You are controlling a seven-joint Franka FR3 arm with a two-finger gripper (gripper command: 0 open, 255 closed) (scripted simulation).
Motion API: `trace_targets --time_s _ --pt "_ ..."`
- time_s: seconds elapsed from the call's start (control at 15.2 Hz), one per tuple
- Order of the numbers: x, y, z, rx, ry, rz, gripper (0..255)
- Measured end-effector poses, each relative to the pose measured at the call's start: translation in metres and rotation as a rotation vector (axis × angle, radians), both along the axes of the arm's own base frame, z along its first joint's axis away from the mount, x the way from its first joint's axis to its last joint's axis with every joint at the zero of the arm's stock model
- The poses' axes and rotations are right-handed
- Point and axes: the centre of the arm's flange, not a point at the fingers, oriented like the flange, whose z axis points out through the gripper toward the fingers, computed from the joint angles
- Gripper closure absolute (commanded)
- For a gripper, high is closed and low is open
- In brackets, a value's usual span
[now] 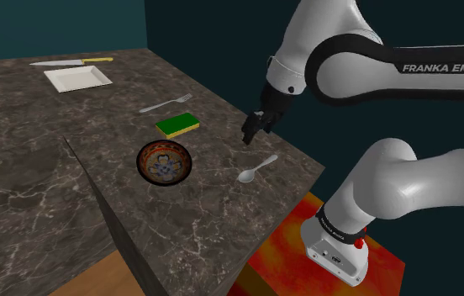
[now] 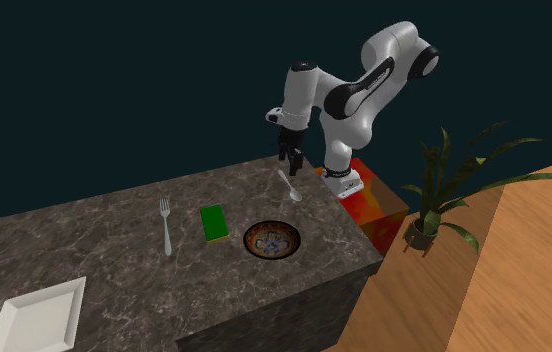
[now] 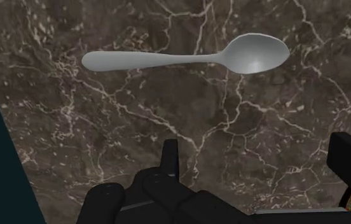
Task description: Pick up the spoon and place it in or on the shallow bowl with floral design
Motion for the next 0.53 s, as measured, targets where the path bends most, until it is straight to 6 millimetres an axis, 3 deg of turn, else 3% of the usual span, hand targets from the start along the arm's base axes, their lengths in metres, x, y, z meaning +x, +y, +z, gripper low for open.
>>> trace_targets --time_s 0.4,0.53 --pt "-0.014 0.042 -0.069 -0.047 -0.021 -0.038 0" --pt "-0.016 0.044 -0.083 -0.051 -0.025 -0.043 0"
